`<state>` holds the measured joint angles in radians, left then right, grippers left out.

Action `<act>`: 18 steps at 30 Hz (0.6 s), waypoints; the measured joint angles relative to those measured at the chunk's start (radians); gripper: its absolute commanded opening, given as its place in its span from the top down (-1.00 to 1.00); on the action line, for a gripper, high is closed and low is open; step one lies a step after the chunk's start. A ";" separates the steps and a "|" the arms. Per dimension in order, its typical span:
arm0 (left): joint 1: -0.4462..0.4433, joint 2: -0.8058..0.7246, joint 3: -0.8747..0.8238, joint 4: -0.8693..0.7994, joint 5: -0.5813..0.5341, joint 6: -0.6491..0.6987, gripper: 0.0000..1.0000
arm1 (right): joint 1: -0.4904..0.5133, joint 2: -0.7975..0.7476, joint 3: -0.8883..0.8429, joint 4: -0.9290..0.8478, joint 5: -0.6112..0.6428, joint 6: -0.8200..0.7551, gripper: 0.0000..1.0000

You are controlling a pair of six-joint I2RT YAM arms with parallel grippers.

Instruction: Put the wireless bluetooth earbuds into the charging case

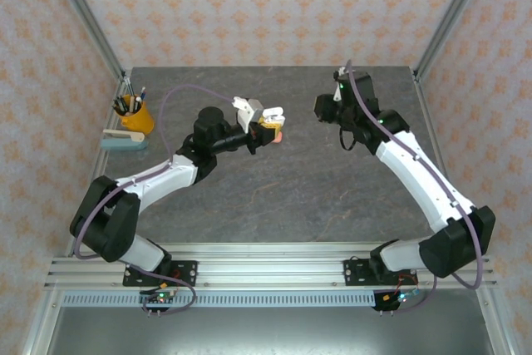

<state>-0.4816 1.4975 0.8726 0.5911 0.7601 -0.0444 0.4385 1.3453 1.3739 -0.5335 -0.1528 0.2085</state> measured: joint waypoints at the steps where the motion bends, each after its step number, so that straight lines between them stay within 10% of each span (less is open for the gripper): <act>1: 0.000 0.006 0.001 0.001 0.018 0.000 1.00 | 0.012 -0.003 0.024 -0.004 0.000 -0.007 0.53; 18: -0.001 0.052 0.120 -0.004 0.150 -0.008 1.00 | 0.134 -0.021 0.154 -0.042 -0.007 -0.134 0.54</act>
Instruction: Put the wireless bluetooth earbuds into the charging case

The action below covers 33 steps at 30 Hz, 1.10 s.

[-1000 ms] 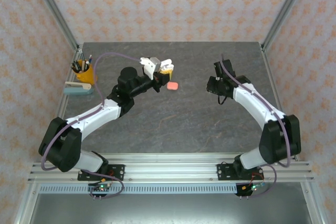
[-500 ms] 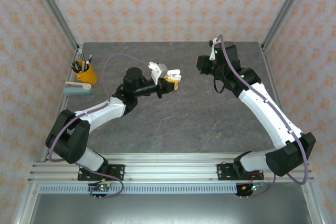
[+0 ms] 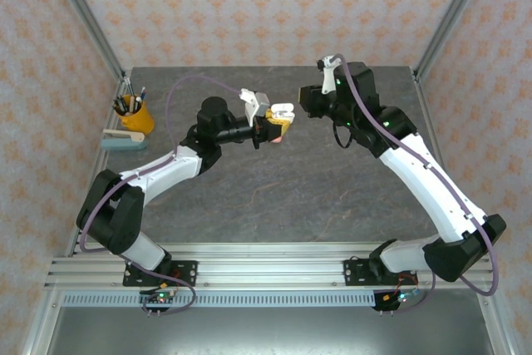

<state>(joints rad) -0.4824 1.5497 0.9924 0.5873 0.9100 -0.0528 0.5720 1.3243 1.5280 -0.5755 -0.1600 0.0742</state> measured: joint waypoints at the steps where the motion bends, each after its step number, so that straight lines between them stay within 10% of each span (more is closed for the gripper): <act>1: 0.000 0.000 0.004 0.000 0.001 0.000 1.00 | 0.002 0.000 0.000 0.000 -0.002 -0.008 0.54; 33: -0.009 0.060 0.094 -0.007 0.010 -0.035 1.00 | 0.005 0.012 -0.042 0.051 -0.034 -0.047 0.58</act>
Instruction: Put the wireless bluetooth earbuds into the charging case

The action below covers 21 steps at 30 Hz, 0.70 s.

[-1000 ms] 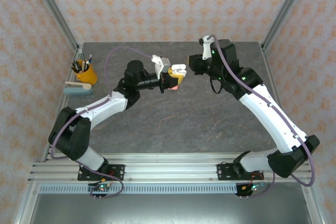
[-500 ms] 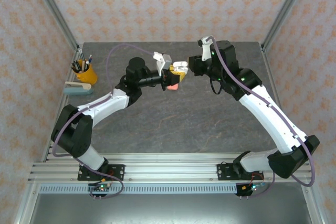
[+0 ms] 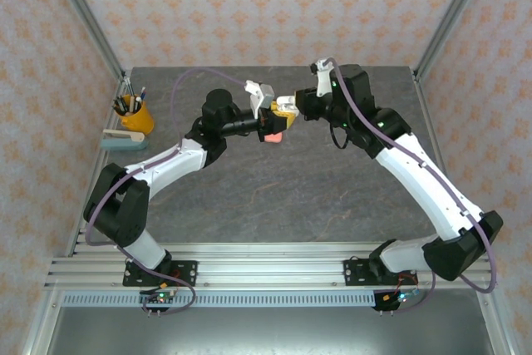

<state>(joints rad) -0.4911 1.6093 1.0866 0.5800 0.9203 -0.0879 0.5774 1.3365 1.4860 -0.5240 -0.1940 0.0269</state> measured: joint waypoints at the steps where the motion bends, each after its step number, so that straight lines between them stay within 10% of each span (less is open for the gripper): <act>1: 0.000 0.000 0.000 0.000 0.000 -0.001 1.00 | 0.000 0.003 -0.004 0.002 -0.001 0.000 0.59; 21: -0.011 0.000 0.001 -0.005 0.000 -0.001 1.00 | 0.000 0.030 -0.024 0.010 0.003 -0.028 0.60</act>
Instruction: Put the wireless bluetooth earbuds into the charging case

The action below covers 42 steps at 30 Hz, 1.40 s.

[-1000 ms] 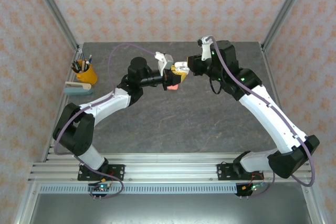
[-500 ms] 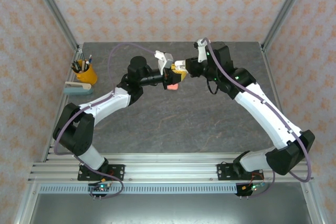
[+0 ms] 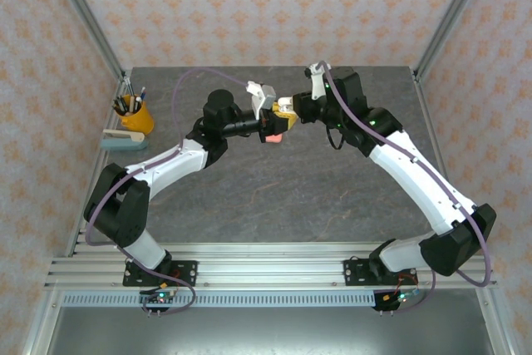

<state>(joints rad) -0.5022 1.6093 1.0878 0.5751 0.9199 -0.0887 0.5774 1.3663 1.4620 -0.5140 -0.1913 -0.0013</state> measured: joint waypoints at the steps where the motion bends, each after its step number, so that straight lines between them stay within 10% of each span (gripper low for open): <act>1: 0.000 0.000 0.000 0.000 0.000 0.000 1.00 | 0.000 0.000 0.000 0.000 0.000 -0.005 0.60; 42: -0.002 0.015 0.032 0.025 0.001 -0.001 1.00 | 0.000 -0.072 -0.084 0.102 -0.060 -0.045 0.25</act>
<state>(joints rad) -0.5041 1.6241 1.1194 0.5999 0.9207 -0.0898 0.5774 1.2945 1.3781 -0.4118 -0.2516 -0.0463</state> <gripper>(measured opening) 0.249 0.323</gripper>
